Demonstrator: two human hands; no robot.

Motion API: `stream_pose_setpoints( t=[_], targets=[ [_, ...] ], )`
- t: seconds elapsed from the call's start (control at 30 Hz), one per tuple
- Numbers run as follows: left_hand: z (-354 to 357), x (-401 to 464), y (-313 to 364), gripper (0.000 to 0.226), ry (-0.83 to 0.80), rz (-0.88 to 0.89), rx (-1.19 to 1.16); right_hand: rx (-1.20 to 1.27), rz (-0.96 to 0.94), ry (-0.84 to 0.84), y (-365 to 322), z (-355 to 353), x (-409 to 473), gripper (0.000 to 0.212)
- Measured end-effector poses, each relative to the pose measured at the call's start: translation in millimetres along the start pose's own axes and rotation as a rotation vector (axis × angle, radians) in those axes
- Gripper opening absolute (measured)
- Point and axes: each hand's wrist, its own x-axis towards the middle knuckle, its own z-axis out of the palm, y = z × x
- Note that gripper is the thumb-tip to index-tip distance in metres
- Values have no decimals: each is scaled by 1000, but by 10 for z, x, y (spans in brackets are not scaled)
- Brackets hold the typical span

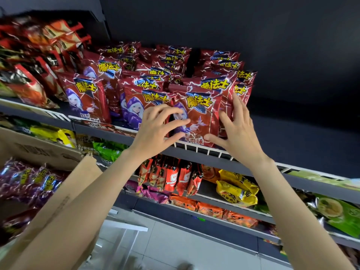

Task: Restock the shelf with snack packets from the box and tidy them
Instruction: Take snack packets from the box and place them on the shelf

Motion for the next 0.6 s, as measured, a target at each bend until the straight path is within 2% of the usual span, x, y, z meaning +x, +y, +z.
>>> stream_pose_setpoints(
  t=[0.1,0.2,0.33,0.47,0.6],
  targets=[
    [1,1,15,30,8,-13,3,-14,31,-9,-61,-70,-113,63],
    [-6,22,60,31,35,-33,41,139,133,13,-116,-60,-343,58],
    [11,161,211,61,6,-92,56,414,308,104,-113,-110,-365,36],
    [43,279,243,85,-24,-77,87,416,317,93,-40,-136,-165,40],
    [64,355,230,87,-67,-94,118,427,286,7,71,-195,-39,46]
  ],
)
